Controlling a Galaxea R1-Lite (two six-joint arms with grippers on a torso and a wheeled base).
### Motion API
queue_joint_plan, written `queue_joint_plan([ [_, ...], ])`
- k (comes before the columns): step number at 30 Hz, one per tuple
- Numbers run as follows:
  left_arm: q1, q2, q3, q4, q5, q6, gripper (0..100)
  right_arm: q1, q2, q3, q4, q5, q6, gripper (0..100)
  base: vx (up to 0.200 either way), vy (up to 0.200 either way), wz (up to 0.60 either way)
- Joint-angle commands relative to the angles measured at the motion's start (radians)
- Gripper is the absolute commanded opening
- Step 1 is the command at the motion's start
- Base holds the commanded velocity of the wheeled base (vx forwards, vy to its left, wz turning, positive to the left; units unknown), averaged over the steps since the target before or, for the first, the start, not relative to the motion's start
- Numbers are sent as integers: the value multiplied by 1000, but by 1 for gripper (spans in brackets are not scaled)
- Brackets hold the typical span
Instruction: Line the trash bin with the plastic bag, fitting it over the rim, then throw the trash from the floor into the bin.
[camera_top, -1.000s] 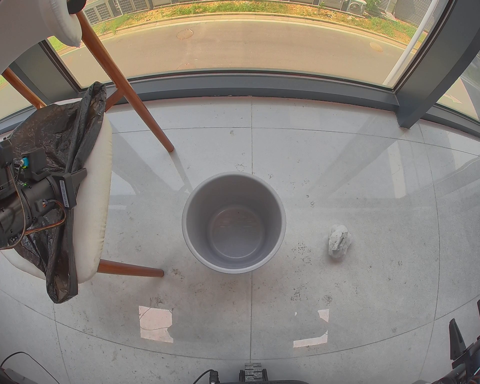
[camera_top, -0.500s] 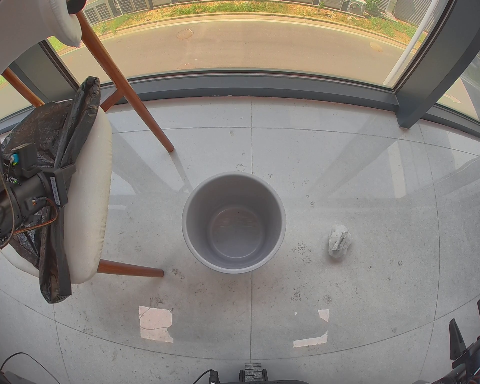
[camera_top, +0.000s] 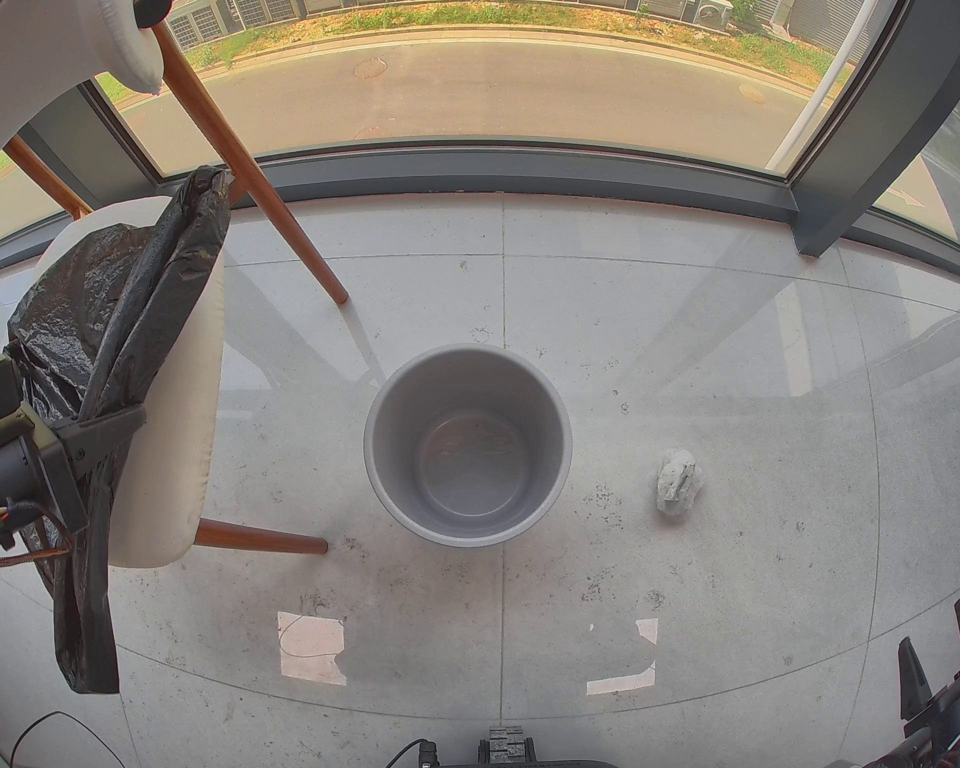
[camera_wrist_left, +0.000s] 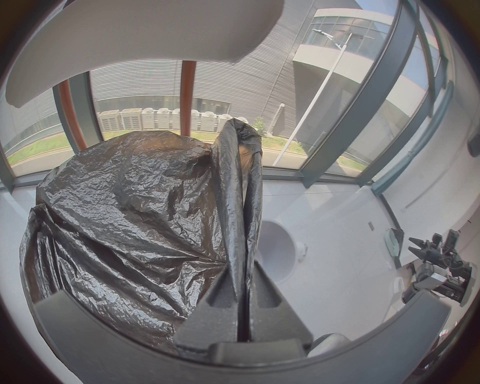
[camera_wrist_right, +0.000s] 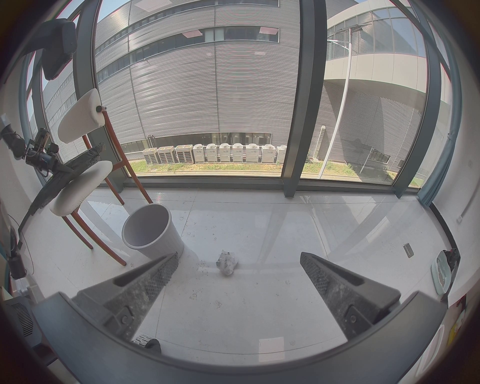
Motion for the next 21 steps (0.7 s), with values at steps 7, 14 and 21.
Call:
queue_joint_plan([
  [7, -171, -29, 20, -8, -10, 5, 0, 1, -12, 15, 2, 0, -1, 100, 0, 0, 0],
  [14, -347, 3, 56, -17, -11, 28, 0, -1, -10, 15, 2, 6, -10, 100, 0, 0, 0],
  [21, -426, 97, 56, -19, -10, 137, 0, -1, -12, 15, 0, 32, -8, 100, 0, 0, 0],
])
